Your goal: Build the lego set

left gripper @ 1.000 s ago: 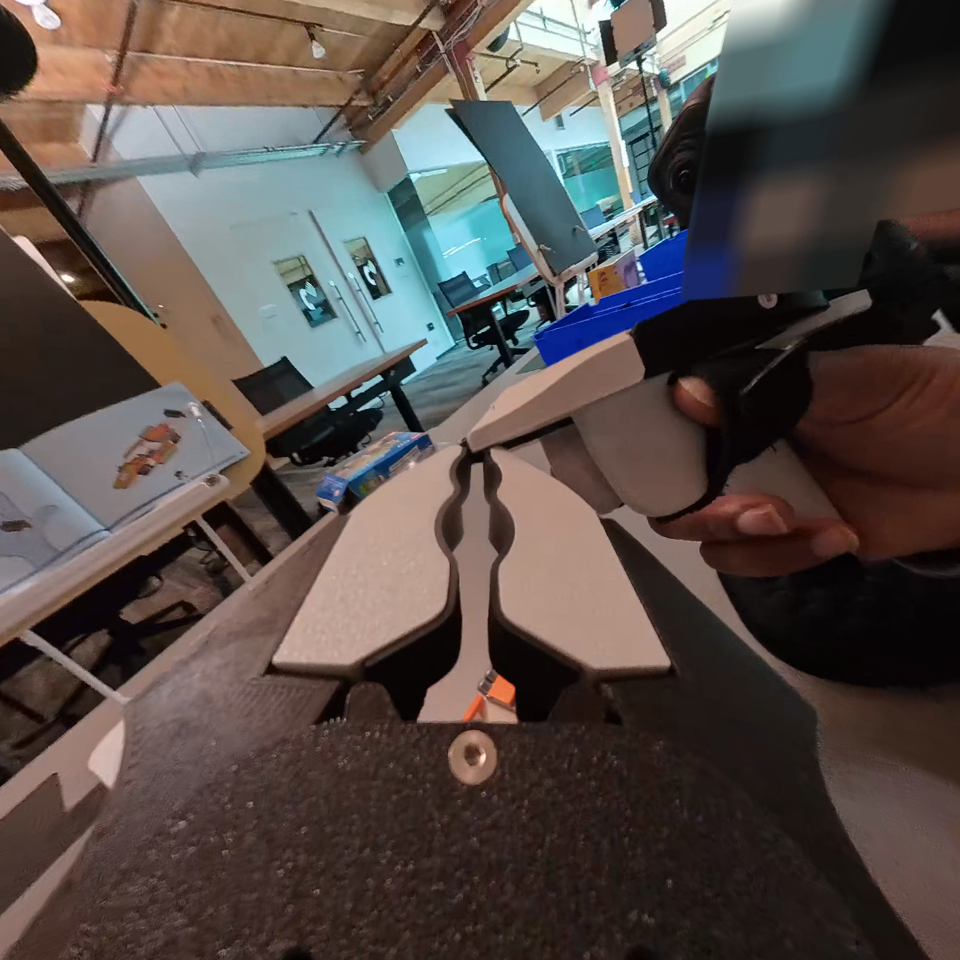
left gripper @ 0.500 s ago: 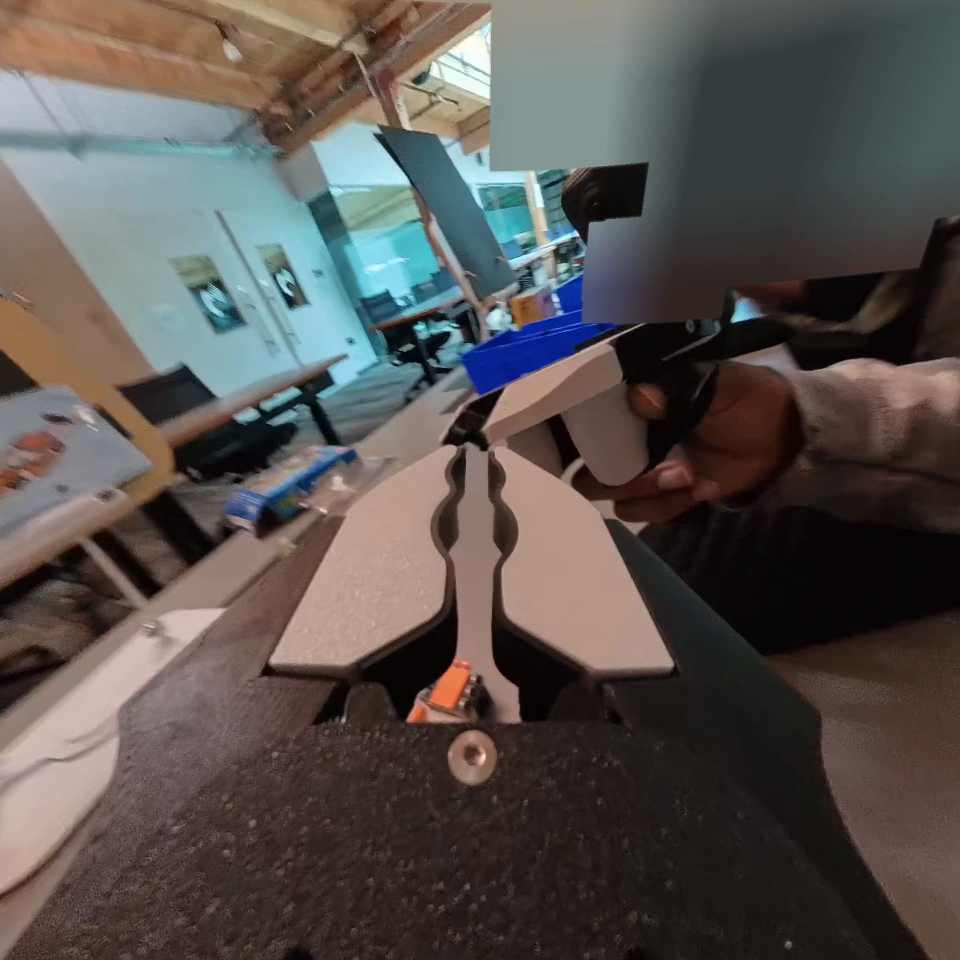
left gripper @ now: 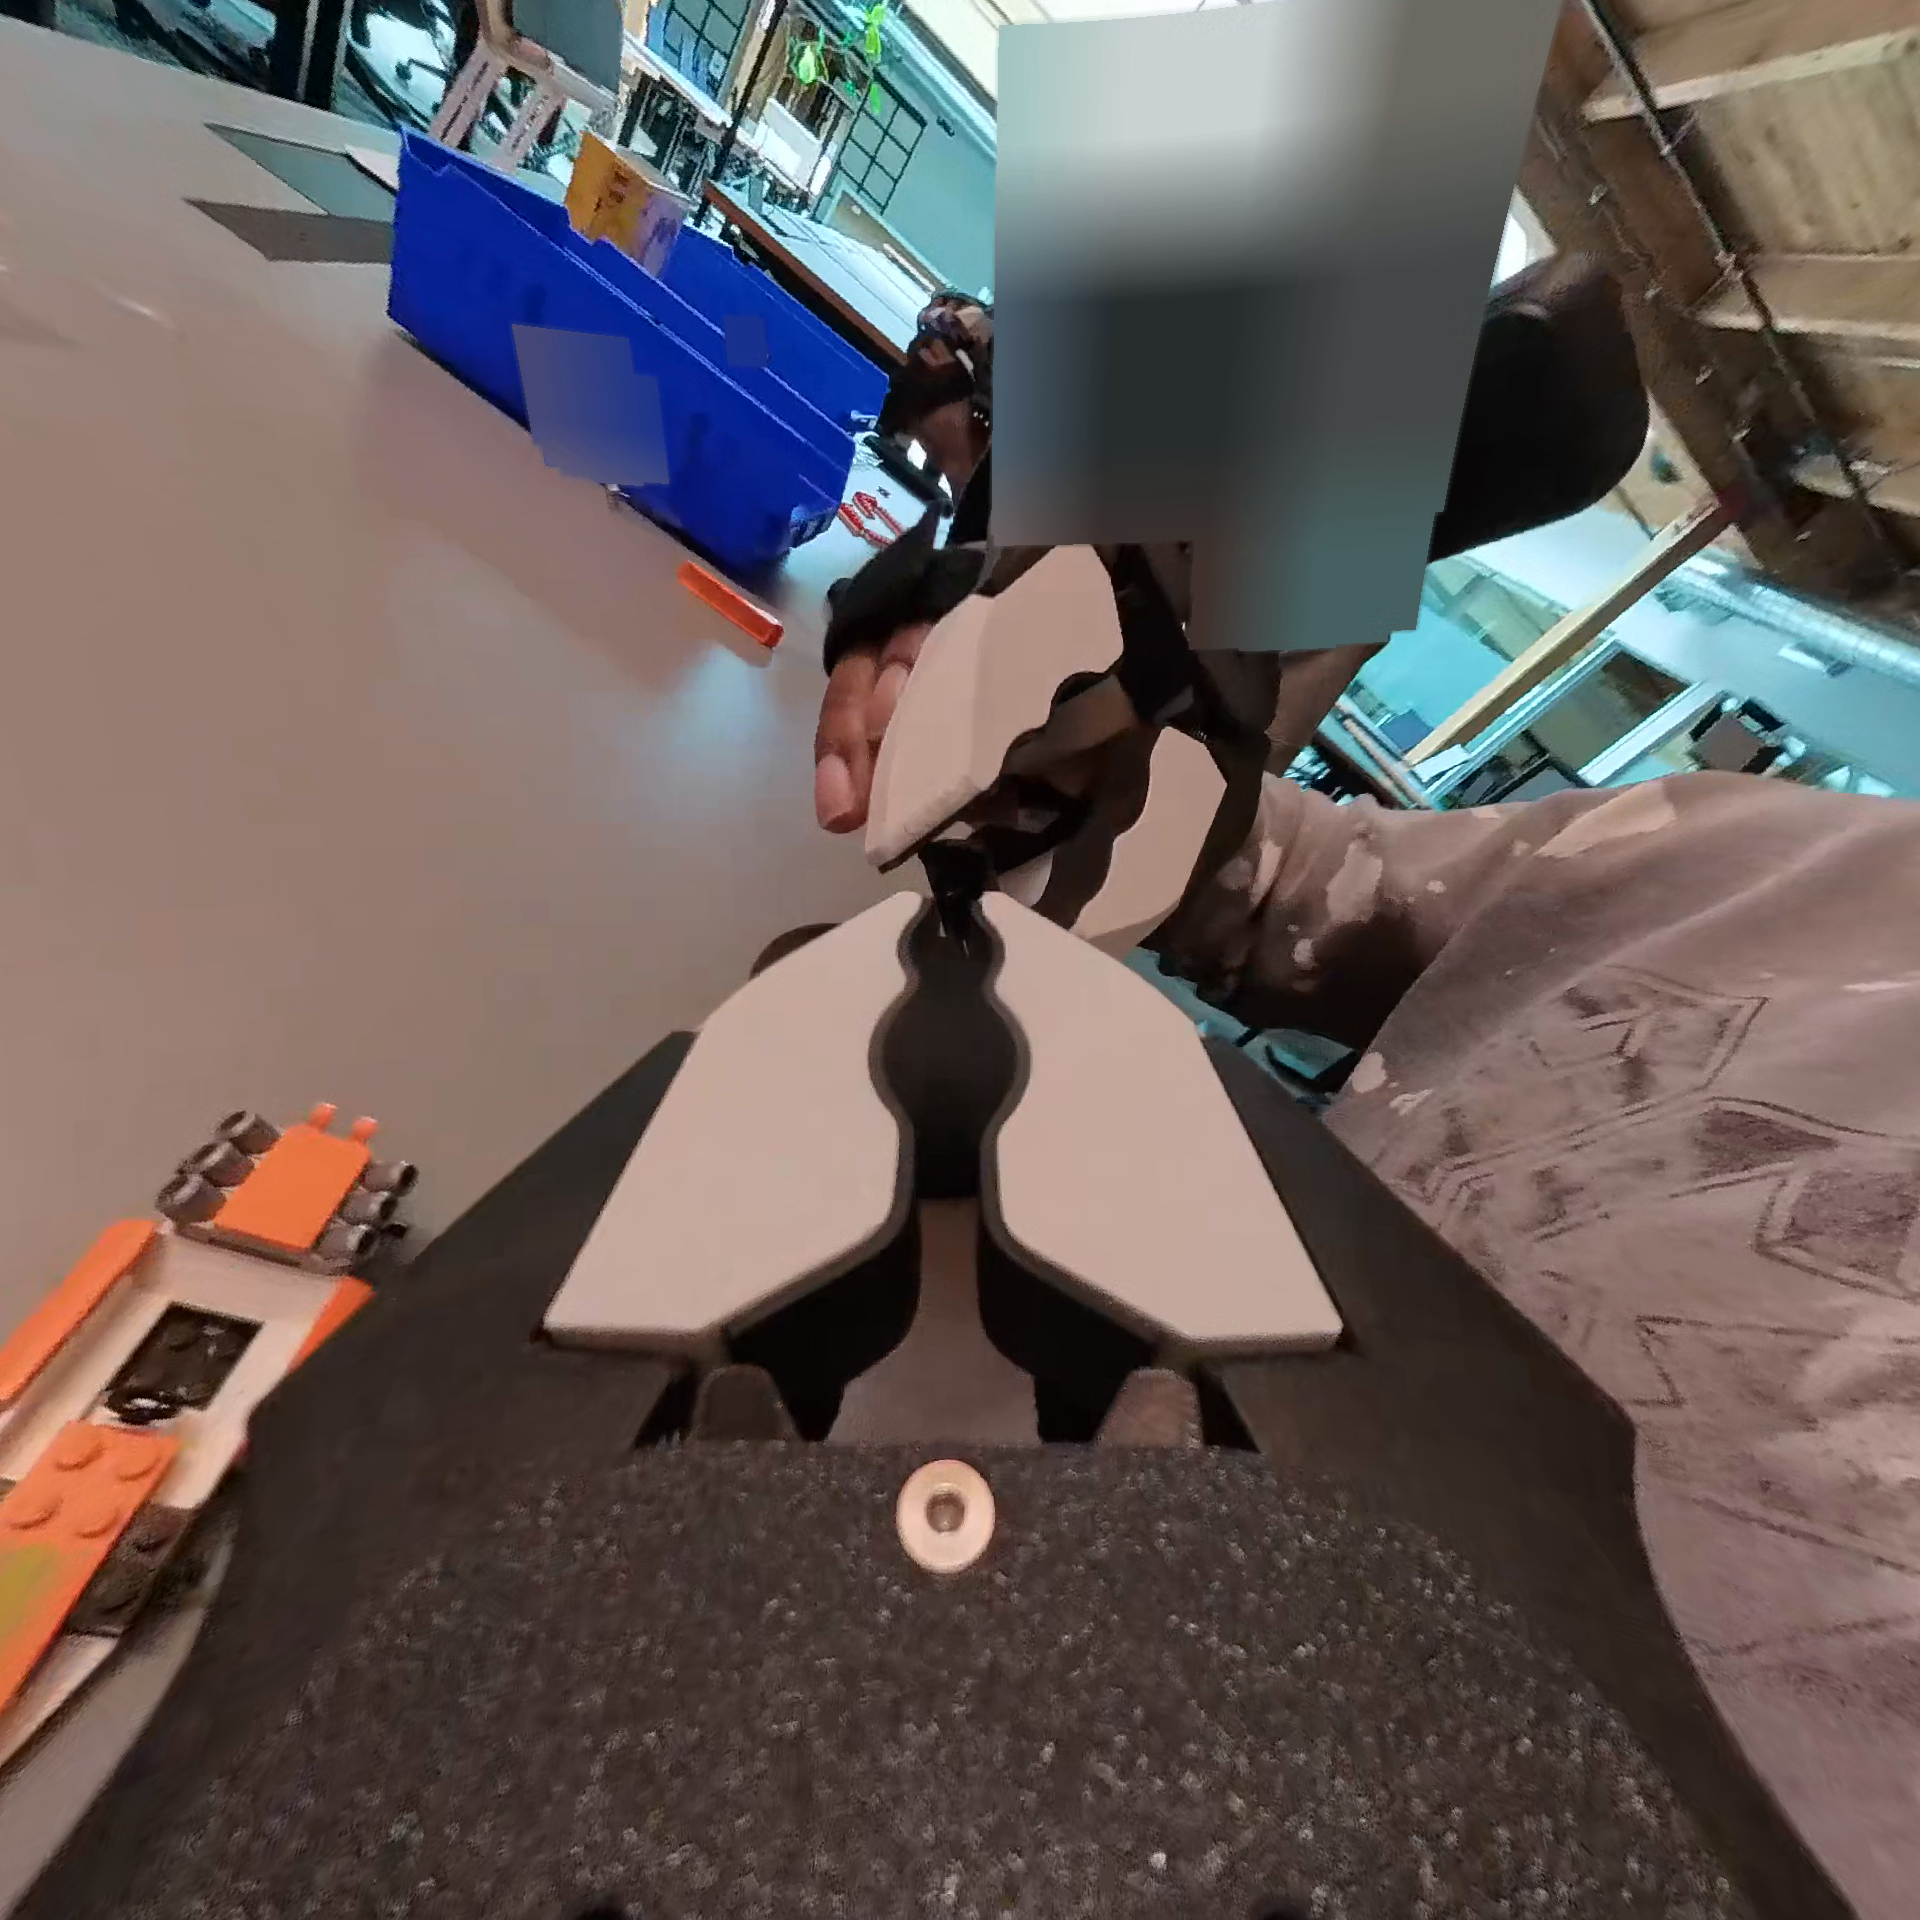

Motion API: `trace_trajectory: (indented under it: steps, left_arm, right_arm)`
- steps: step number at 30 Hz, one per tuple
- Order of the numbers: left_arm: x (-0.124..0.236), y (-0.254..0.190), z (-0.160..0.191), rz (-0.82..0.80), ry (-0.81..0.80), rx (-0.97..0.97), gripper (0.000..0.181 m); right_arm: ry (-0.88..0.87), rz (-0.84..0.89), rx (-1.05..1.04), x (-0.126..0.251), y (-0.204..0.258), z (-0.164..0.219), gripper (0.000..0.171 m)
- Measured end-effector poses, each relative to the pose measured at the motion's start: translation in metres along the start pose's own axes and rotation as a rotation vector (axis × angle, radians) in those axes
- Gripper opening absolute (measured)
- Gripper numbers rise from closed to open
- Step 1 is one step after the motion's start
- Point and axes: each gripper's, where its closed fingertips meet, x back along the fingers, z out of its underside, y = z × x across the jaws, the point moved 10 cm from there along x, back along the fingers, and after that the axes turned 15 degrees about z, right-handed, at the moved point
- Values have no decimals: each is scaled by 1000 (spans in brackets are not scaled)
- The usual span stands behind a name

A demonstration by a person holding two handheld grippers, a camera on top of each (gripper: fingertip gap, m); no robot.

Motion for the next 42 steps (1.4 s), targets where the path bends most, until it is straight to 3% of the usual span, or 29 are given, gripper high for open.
trace_trajectory:
  steps: [12,23,28,32,36,38,42]
  left_arm:
    - [7,12,5,294,-239,313,2]
    - [5,12,5,324,-277,357,2]
    - [8,16,5,261,-253,312,5]
    - [34,24,-4,5,-84,103,26]
    - [53,42,2,-403,350,-153,37]
    - [49,54,10,-472,552,-195,46]
    - [29,71,18,-455,796,-216,62]
  right_arm:
    - [-130,166,124,2,10,-10,37]
    - [-144,233,219,0,14,-10,32]
    - [-145,176,120,-3,9,-1,32]
    - [-123,127,1,-3,-2,17,32]
    - [-63,89,-112,-3,-17,47,32]
    - [-51,78,-159,-5,-22,60,32]
    - [-33,79,-200,-11,-27,76,32]
